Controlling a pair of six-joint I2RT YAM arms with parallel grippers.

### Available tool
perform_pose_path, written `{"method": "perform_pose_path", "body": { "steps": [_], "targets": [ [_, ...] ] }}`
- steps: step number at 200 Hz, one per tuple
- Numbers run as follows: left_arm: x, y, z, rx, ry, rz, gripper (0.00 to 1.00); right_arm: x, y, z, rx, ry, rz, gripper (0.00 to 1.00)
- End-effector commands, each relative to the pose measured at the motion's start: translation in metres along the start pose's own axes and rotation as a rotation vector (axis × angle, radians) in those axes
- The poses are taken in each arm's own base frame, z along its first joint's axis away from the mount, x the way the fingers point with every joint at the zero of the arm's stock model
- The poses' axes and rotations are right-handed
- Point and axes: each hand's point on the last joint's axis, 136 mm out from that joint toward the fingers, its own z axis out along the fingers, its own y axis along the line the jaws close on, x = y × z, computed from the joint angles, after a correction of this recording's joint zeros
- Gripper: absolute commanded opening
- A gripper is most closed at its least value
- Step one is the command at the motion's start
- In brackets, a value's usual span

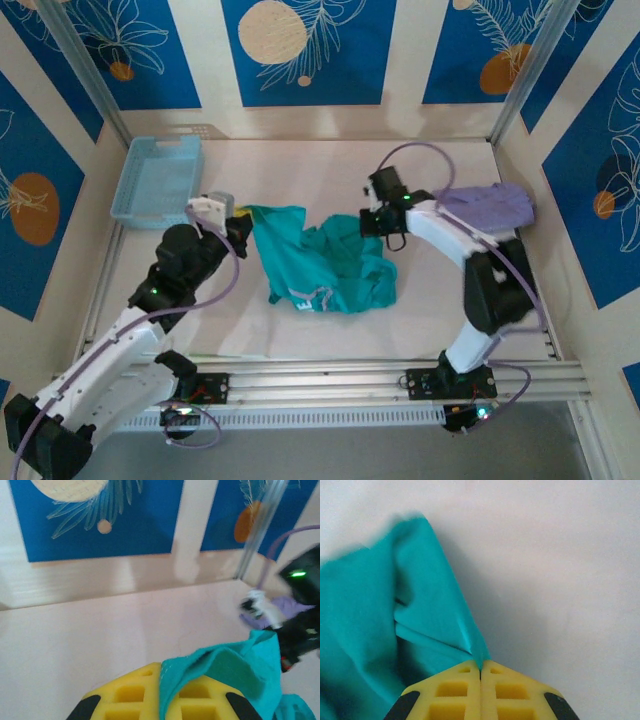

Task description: Fold the inside-out t-shirt

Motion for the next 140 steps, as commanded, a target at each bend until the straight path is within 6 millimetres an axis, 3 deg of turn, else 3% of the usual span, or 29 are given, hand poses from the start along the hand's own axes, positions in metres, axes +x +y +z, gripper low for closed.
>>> {"method": "perform_pose_path", "body": {
  "steps": [1, 9, 36, 51, 61, 80, 105, 128, 140],
  "targets": [
    [-0.052, 0.014, -0.020, -0.089, -0.061, -0.099, 0.00, -0.042, -0.010, -0.089, -0.076, -0.254, 0.057, 0.00],
    [-0.066, 0.013, -0.026, -0.090, -0.073, -0.105, 0.00, -0.050, -0.015, -0.117, -0.115, -0.331, 0.087, 0.00],
    [-0.110, 0.026, -0.049, -0.175, -0.098, -0.096, 0.00, -0.060, -0.030, -0.178, -0.159, -0.486, 0.144, 0.00],
    [-0.131, 0.037, -0.064, -0.238, -0.121, -0.076, 0.00, -0.059, -0.036, -0.194, -0.150, -0.533, 0.156, 0.00],
    [-0.138, 0.044, -0.070, -0.277, -0.123, -0.061, 0.00, -0.056, -0.041, -0.194, -0.144, -0.541, 0.171, 0.00],
    [-0.130, 0.055, -0.069, -0.326, -0.073, -0.029, 0.00, -0.042, -0.045, -0.173, -0.154, -0.486, 0.201, 0.00],
    [-0.084, 0.055, -0.046, -0.280, 0.071, -0.047, 0.00, -0.016, -0.051, -0.113, -0.173, -0.335, 0.263, 0.00],
    [-0.041, 0.043, -0.028, -0.176, 0.185, -0.102, 0.00, 0.004, -0.062, -0.049, -0.147, -0.140, 0.312, 0.12],
    [-0.025, 0.039, -0.024, -0.149, 0.225, -0.119, 0.00, 0.012, -0.068, -0.028, -0.112, -0.062, 0.321, 0.22]
  ]
}}
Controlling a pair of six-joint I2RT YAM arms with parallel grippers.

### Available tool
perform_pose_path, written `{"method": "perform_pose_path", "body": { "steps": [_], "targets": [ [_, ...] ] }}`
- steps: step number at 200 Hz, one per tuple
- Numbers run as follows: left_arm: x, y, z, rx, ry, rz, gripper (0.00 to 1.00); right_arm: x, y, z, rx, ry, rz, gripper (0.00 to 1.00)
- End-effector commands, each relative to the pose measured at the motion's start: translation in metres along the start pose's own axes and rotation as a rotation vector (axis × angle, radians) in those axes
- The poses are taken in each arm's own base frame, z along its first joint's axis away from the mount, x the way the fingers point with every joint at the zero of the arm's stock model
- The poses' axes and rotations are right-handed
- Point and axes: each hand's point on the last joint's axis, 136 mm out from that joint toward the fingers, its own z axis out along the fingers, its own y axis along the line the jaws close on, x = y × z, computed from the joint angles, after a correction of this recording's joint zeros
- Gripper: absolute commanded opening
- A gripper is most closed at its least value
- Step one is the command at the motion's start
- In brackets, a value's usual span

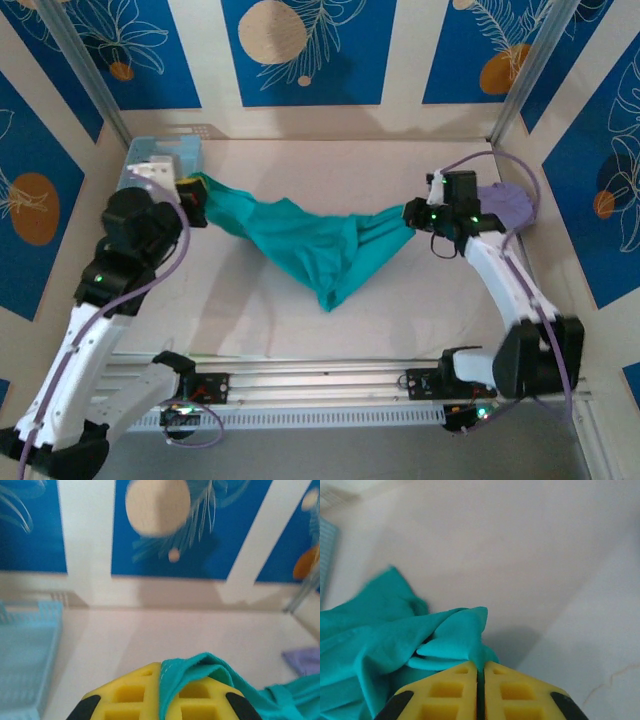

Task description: Fold the inside-out t-shirt

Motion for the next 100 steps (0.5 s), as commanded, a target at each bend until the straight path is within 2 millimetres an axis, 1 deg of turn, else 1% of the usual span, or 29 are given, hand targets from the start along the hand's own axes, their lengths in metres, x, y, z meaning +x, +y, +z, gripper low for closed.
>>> {"method": "perform_pose_path", "body": {
  "steps": [1, 10, 18, 30, 39, 56, 80, 87, 100],
  "targets": [
    [0.049, -0.009, 0.014, 0.080, 0.159, -0.031, 0.00, 0.021, -0.014, 0.034, 0.036, 0.133, 0.046, 0.23],
    [0.056, -0.009, 0.015, 0.086, 0.180, -0.035, 0.00, 0.026, -0.014, 0.038, 0.058, 0.140, 0.023, 0.31],
    [0.061, -0.009, 0.015, 0.089, 0.194, -0.036, 0.00, 0.032, -0.008, 0.039, 0.065, 0.135, -0.012, 0.38],
    [0.067, -0.009, 0.015, 0.091, 0.211, -0.035, 0.00, 0.044, 0.009, 0.036, 0.059, 0.135, -0.079, 0.48],
    [0.069, -0.009, 0.014, 0.095, 0.218, -0.034, 0.00, 0.059, 0.023, 0.034, 0.054, 0.162, -0.116, 0.53],
    [0.074, -0.009, 0.014, 0.099, 0.226, -0.030, 0.00, 0.099, 0.049, 0.031, 0.032, 0.236, -0.171, 0.57],
    [0.077, -0.010, 0.015, 0.112, 0.225, -0.036, 0.00, 0.161, 0.075, 0.028, -0.010, 0.365, -0.179, 0.59],
    [0.078, -0.011, 0.015, 0.118, 0.225, -0.039, 0.00, 0.175, 0.078, 0.029, 0.003, 0.396, -0.185, 0.60],
    [0.079, -0.013, 0.015, 0.131, 0.224, -0.044, 0.00, 0.195, 0.079, 0.031, 0.045, 0.432, -0.206, 0.61]
  ]
}}
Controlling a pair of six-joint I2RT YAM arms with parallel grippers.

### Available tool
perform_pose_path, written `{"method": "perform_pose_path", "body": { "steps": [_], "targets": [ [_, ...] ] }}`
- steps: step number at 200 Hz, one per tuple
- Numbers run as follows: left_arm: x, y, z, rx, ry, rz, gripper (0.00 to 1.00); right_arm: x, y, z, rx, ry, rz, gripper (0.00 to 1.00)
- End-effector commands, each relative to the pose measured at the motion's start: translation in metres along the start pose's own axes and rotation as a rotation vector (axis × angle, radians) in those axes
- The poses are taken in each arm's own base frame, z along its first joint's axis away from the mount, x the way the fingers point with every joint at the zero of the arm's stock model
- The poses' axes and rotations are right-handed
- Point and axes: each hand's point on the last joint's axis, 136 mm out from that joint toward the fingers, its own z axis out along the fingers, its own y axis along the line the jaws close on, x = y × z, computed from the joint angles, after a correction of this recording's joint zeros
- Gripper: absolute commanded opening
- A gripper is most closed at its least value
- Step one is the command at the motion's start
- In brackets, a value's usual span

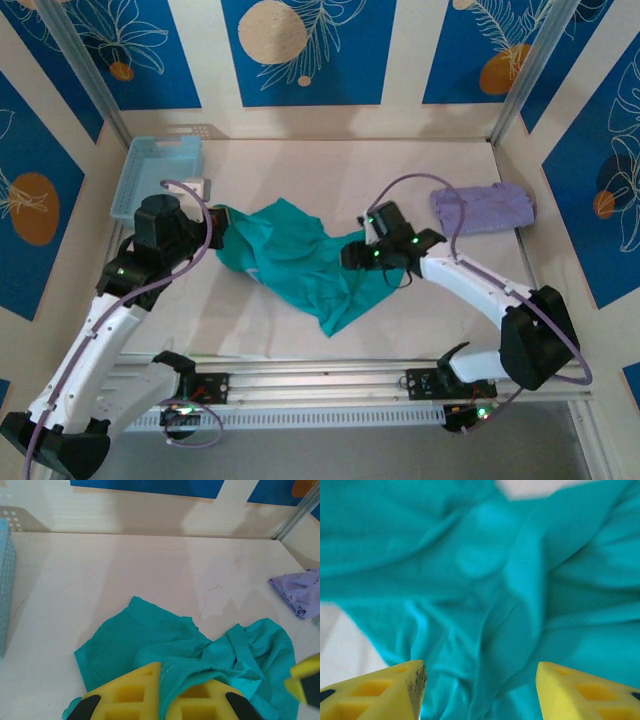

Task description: Fold the inside-out t-shirt

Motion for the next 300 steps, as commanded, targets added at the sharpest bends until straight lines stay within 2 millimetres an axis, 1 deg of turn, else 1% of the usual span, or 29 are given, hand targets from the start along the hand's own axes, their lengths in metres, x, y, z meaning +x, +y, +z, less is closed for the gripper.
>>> {"method": "perform_pose_path", "body": {
  "steps": [1, 14, 34, 50, 66, 93, 122, 140, 149, 158, 166, 175, 176, 183, 196, 206, 222, 241, 255, 261, 281, 290, 300],
  "targets": [
    [-0.001, -0.006, 0.000, 0.046, -0.018, -0.018, 0.00, 0.046, -0.004, 0.015, 0.098, 0.123, 0.060, 0.61],
    [-0.001, -0.008, 0.001, 0.059, -0.016, -0.022, 0.00, 0.058, -0.007, 0.023, 0.160, 0.151, 0.041, 0.61],
    [0.000, -0.011, 0.003, 0.076, -0.009, -0.025, 0.00, 0.067, -0.023, 0.034, 0.268, 0.182, 0.032, 0.60],
    [0.000, -0.011, 0.002, 0.081, -0.013, -0.026, 0.00, 0.068, -0.028, 0.039, 0.290, 0.184, 0.030, 0.52],
    [0.000, -0.011, 0.001, 0.081, -0.014, -0.025, 0.00, 0.064, -0.025, 0.043, 0.267, 0.163, 0.033, 0.44],
    [0.001, -0.011, 0.001, 0.079, -0.015, -0.024, 0.00, 0.057, -0.022, 0.044, 0.224, 0.143, 0.055, 0.40],
    [0.003, -0.010, 0.001, 0.074, -0.013, -0.022, 0.00, 0.061, -0.026, 0.043, 0.204, 0.153, 0.073, 0.24],
    [0.003, -0.009, 0.002, 0.073, -0.015, -0.024, 0.00, 0.059, -0.026, 0.042, 0.185, 0.141, 0.080, 0.15],
    [0.003, -0.010, 0.003, 0.077, -0.012, -0.027, 0.00, 0.055, -0.025, 0.039, 0.172, 0.126, 0.077, 0.08],
    [0.003, -0.010, 0.003, 0.077, -0.013, -0.025, 0.00, 0.047, -0.023, 0.033, 0.154, 0.091, 0.066, 0.02],
    [0.003, -0.010, 0.002, 0.075, -0.013, -0.027, 0.00, 0.037, -0.019, 0.025, 0.126, 0.046, 0.041, 0.00],
    [0.001, -0.009, 0.001, 0.069, -0.015, -0.025, 0.00, 0.023, -0.015, 0.013, 0.091, -0.015, 0.012, 0.00],
    [0.001, -0.009, 0.001, 0.068, -0.017, -0.026, 0.00, 0.020, -0.012, 0.009, 0.079, -0.031, 0.008, 0.00],
    [-0.002, -0.009, -0.002, 0.060, -0.023, -0.025, 0.00, 0.009, -0.007, -0.001, 0.034, -0.083, -0.021, 0.00],
    [-0.013, -0.005, -0.010, 0.033, -0.048, -0.019, 0.00, -0.016, 0.006, -0.032, -0.069, -0.207, -0.061, 0.00],
    [-0.025, -0.003, -0.018, 0.011, -0.079, -0.010, 0.00, -0.036, 0.016, -0.064, -0.167, -0.314, -0.090, 0.00],
    [-0.052, 0.002, -0.038, -0.040, -0.145, 0.009, 0.00, -0.068, 0.021, -0.120, -0.275, -0.482, -0.113, 0.00],
    [-0.096, 0.009, -0.070, -0.113, -0.262, 0.033, 0.00, -0.097, 0.021, -0.188, -0.338, -0.651, -0.136, 0.00],
    [-0.132, 0.013, -0.101, -0.167, -0.358, 0.042, 0.00, -0.113, 0.021, -0.235, -0.345, -0.752, -0.152, 0.00],
    [-0.147, 0.011, -0.115, -0.175, -0.401, 0.043, 0.00, -0.118, 0.021, -0.255, -0.342, -0.794, -0.162, 0.00],
    [-0.189, -0.001, -0.164, -0.178, -0.540, 0.055, 0.00, -0.124, 0.026, -0.313, -0.327, -0.902, -0.183, 0.00],
    [-0.203, -0.005, -0.186, -0.182, -0.597, 0.060, 0.00, -0.124, 0.027, -0.333, -0.306, -0.934, -0.183, 0.00],
    [-0.214, -0.007, -0.207, -0.196, -0.648, 0.067, 0.00, -0.123, 0.027, -0.351, -0.280, -0.967, -0.184, 0.00]
  ]
}}
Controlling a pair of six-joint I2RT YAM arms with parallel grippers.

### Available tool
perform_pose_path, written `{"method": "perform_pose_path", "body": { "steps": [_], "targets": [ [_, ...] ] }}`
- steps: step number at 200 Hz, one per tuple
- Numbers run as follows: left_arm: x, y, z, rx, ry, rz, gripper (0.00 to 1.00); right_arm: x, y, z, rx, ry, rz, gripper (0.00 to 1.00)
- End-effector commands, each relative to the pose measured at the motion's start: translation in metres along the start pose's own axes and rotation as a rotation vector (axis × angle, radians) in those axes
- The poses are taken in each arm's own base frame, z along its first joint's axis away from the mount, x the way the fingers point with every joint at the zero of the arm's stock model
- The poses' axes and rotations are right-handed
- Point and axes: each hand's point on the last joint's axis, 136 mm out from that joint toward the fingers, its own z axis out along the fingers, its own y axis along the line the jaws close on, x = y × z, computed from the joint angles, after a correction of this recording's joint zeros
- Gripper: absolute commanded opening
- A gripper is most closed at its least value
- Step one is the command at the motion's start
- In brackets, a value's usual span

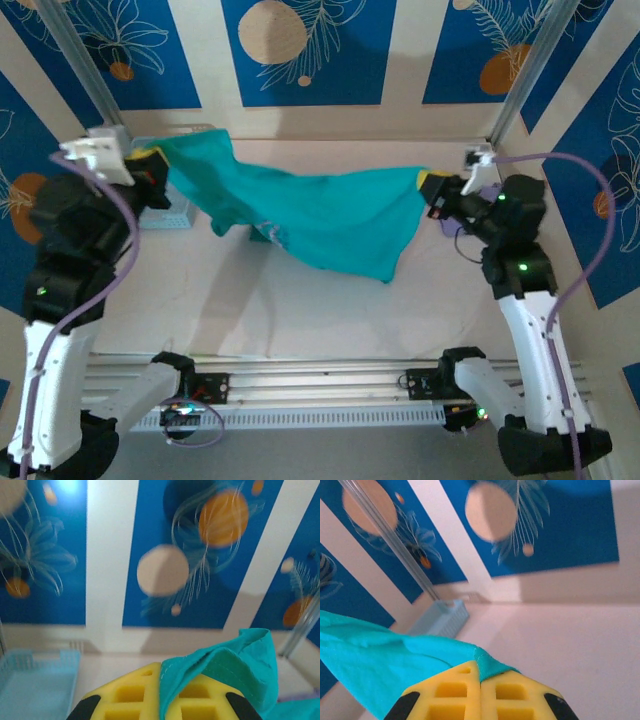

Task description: Fold the inside-out t-shirt

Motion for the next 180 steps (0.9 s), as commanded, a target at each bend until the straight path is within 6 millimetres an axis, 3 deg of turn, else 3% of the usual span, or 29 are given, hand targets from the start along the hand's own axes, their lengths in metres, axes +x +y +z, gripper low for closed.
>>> {"method": "perform_pose_path", "body": {
  "steps": [1, 18, 35, 58, 86, 114, 130, 156, 180],
  "targets": [
    [-0.054, 0.009, -0.033, -0.073, -0.144, 0.038, 0.00, -0.027, 0.029, -0.031, -0.050, -0.039, -0.061, 0.00],
    [-0.069, 0.012, -0.044, -0.098, -0.181, 0.060, 0.00, -0.040, 0.033, -0.043, -0.023, -0.064, -0.081, 0.00],
    [-0.062, 0.015, -0.034, -0.118, -0.150, 0.081, 0.00, -0.040, 0.035, -0.043, -0.033, -0.056, -0.083, 0.00],
    [-0.033, 0.018, -0.001, -0.126, -0.064, 0.109, 0.00, -0.027, 0.029, -0.029, -0.084, -0.019, -0.053, 0.00],
    [-0.004, 0.016, 0.049, -0.109, 0.022, 0.128, 0.00, -0.014, 0.000, 0.005, -0.092, 0.037, 0.007, 0.00],
    [0.008, 0.016, 0.096, -0.098, 0.068, 0.137, 0.00, -0.019, -0.023, 0.038, -0.098, 0.059, 0.032, 0.00],
    [0.004, 0.015, 0.113, -0.084, 0.067, 0.127, 0.00, -0.026, -0.030, 0.051, -0.093, 0.065, 0.033, 0.00],
    [-0.015, 0.012, 0.113, -0.061, 0.018, 0.114, 0.00, -0.040, -0.033, 0.056, -0.069, 0.065, 0.008, 0.00],
    [-0.038, 0.004, 0.085, -0.033, -0.069, 0.105, 0.00, -0.053, -0.025, 0.043, -0.030, 0.050, -0.039, 0.00]
  ]
}}
